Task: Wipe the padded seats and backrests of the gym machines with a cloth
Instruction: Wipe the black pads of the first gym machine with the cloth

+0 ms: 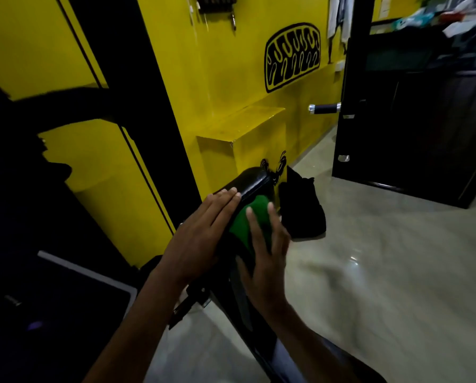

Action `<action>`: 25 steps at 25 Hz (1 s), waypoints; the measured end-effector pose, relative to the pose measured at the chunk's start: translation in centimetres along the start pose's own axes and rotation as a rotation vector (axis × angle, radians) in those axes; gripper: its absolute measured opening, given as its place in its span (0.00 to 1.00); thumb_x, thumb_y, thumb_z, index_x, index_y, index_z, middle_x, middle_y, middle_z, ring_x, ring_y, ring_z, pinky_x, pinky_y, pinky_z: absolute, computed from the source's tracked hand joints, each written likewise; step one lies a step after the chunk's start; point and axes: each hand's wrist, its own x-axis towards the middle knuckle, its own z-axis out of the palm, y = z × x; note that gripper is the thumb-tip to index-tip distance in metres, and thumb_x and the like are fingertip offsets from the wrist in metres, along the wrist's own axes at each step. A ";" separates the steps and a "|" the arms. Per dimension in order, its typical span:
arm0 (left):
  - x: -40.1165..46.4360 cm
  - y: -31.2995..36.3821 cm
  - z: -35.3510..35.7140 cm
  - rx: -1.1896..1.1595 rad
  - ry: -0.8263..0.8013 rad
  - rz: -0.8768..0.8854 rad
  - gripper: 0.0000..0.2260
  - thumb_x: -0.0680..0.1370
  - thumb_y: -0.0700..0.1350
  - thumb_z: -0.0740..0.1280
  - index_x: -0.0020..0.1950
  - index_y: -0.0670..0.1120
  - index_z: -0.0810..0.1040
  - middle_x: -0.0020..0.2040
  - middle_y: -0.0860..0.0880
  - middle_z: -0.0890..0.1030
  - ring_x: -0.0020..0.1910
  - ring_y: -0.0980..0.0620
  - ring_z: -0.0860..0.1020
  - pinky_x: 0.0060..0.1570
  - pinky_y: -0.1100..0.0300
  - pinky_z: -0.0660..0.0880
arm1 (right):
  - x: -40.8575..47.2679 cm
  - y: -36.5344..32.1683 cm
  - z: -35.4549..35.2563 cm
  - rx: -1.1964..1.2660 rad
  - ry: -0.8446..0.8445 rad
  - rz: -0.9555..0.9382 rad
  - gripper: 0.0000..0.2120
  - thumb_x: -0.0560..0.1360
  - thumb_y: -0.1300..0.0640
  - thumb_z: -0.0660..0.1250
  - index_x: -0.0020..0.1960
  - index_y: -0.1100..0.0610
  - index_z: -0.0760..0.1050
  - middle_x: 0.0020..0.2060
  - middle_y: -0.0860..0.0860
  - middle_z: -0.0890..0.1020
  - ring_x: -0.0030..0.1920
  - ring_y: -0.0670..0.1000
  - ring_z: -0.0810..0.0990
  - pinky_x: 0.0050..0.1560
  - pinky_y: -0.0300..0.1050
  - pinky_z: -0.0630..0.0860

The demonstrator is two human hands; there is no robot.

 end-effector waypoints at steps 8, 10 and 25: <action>0.2 0.7 0.1 0.037 0.028 -0.044 0.22 0.81 0.43 0.54 0.73 0.37 0.63 0.73 0.39 0.66 0.73 0.42 0.64 0.71 0.47 0.62 | 2.7 2.0 -0.4 0.117 0.081 0.305 0.30 0.74 0.47 0.57 0.75 0.53 0.58 0.73 0.60 0.59 0.71 0.53 0.58 0.66 0.50 0.66; -0.1 1.0 0.6 0.119 0.028 0.012 0.22 0.80 0.44 0.55 0.73 0.38 0.63 0.72 0.38 0.66 0.73 0.42 0.62 0.71 0.45 0.61 | -0.5 0.6 0.4 0.084 0.046 0.284 0.30 0.76 0.43 0.55 0.75 0.54 0.57 0.75 0.59 0.57 0.73 0.52 0.55 0.69 0.40 0.59; 2.2 0.6 1.1 0.475 -0.056 0.310 0.21 0.79 0.44 0.56 0.69 0.38 0.70 0.72 0.39 0.68 0.72 0.40 0.64 0.71 0.41 0.58 | -4.9 2.2 0.9 0.073 -0.094 0.229 0.34 0.76 0.44 0.59 0.77 0.50 0.48 0.76 0.55 0.53 0.75 0.49 0.51 0.72 0.38 0.54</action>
